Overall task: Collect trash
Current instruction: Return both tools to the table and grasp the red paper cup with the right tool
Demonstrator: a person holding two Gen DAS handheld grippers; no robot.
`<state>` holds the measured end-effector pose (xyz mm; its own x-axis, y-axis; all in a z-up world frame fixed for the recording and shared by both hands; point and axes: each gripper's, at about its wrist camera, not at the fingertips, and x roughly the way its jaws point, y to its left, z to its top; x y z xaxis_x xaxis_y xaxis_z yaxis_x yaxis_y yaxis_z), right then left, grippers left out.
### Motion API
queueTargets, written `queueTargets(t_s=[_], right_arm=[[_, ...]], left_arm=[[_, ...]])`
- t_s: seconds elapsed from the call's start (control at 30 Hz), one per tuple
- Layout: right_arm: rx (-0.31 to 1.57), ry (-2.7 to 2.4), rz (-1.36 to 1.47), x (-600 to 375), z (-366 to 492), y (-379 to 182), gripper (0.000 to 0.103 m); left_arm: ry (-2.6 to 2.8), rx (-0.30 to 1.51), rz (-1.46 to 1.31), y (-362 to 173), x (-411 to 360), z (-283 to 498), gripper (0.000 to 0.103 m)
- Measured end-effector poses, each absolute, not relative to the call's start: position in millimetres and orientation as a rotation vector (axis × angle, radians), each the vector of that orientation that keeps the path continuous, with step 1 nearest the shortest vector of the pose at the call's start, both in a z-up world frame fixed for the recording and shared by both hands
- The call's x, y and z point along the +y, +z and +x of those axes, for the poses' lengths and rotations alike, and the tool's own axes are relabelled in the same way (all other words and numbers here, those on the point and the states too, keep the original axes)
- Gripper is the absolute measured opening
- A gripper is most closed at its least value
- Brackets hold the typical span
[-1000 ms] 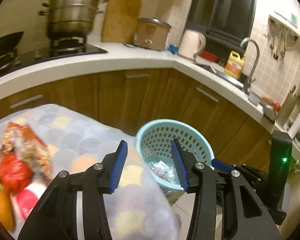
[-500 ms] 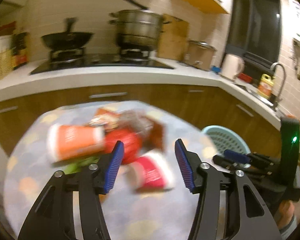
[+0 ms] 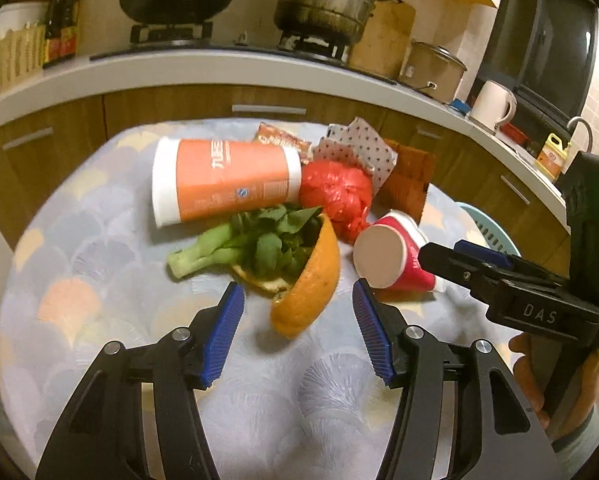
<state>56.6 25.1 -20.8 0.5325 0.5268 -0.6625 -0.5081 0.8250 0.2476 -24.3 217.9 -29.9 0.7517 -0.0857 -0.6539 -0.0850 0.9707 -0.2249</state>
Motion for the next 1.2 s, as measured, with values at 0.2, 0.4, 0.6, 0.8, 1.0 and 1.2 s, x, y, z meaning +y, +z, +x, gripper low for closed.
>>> queueTargets(t_s=[0.2,0.4,0.6,0.8,1.0,1.2], right_arm=[[0.814,0.598,0.016,36.8,66.0,-27.2,0.078],[0.843,0.566,0.013,46.5,77.3,-38.5,0.078],[0.89,0.575,0.004,53.7,83.9,-44.2,0.077],[0.874,0.599,0.021,44.7,77.4,-41.5,0.072],[0.821,0.617,0.037,18.0,56.0,-22.3,0.072],[0.752,0.574,0.028,-17.6,38.8,-0.7,0.072]], left_arm=[[0.003,0.747,-0.234,-37.9,216.0,-12.2,0.048],[-0.017,0.764,-0.198,-42.3,206.0,-9.0,0.038],[-0.038,0.769,-0.194,-43.0,198.4,-5.4,0.022],[-0.144,0.737,-0.22,-36.1,193.2,-20.2,0.011],[-0.257,0.681,-0.264,-22.2,187.1,-33.5,0.009],[-0.297,0.661,-0.248,-12.6,167.1,-33.9,0.008]])
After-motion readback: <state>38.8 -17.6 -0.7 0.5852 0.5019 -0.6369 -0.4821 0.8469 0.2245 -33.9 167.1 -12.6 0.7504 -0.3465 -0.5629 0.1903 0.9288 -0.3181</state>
